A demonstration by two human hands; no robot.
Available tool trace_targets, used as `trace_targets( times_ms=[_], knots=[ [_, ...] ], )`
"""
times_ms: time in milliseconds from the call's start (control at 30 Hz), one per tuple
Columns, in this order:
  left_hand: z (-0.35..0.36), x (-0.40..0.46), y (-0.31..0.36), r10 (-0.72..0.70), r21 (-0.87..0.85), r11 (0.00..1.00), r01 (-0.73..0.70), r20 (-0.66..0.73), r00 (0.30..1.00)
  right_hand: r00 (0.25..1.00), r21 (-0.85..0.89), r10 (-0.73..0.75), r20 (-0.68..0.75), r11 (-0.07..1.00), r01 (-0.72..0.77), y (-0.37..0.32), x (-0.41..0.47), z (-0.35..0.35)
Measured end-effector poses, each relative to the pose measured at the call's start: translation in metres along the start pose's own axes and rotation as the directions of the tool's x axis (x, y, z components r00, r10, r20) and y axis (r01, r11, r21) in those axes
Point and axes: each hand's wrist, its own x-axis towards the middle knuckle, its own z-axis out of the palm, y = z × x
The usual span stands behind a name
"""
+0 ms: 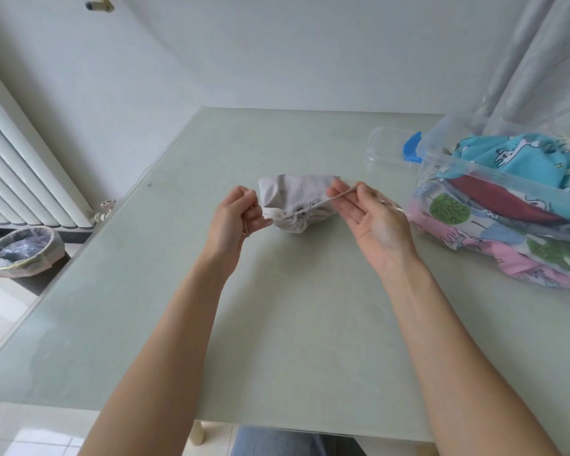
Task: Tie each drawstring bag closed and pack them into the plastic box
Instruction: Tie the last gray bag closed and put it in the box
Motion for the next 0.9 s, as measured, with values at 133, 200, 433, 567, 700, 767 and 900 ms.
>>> trace_targets(
  times_ms=[133,200,433,567,700,767,900],
  knots=[
    [-0.006,0.003,0.0,0.015,0.172,0.985,0.0,-0.084,0.996,0.992,-0.244,-0.03,-0.125,0.97,-0.001,0.0,0.001,-0.009],
    [-0.012,0.004,0.0,0.033,0.234,0.972,-0.002,-0.127,0.991,0.997,-0.481,-0.037,-0.061,0.877,0.003,-0.001,0.001,-0.019],
    [-0.031,0.004,0.001,0.201,0.77,0.637,0.027,-0.199,0.959,0.981,-0.994,0.165,0.099,-0.032,0.105,-0.03,-0.005,-0.034],
    [-0.039,0.004,0.005,0.444,0.94,0.327,0.097,-0.243,0.863,0.973,-0.947,0.002,0.229,0.23,0.223,-0.032,-0.011,-0.02],
    [-0.033,0.001,0.003,0.562,0.844,0.402,-0.355,0.079,0.823,0.933,-0.936,-0.225,0.281,0.151,0.319,-0.007,-0.011,-0.008],
    [-0.025,-0.005,0.003,0.416,0.76,0.474,-0.444,0.25,0.874,0.928,-0.936,-0.2,0.315,0.095,0.338,0.005,-0.012,-0.006],
    [-0.016,-0.009,-0.005,0.198,0.763,0.496,-0.414,0.365,0.91,0.932,-0.944,-0.155,0.328,-0.013,0.33,0.02,-0.012,-0.003]
  ],
)
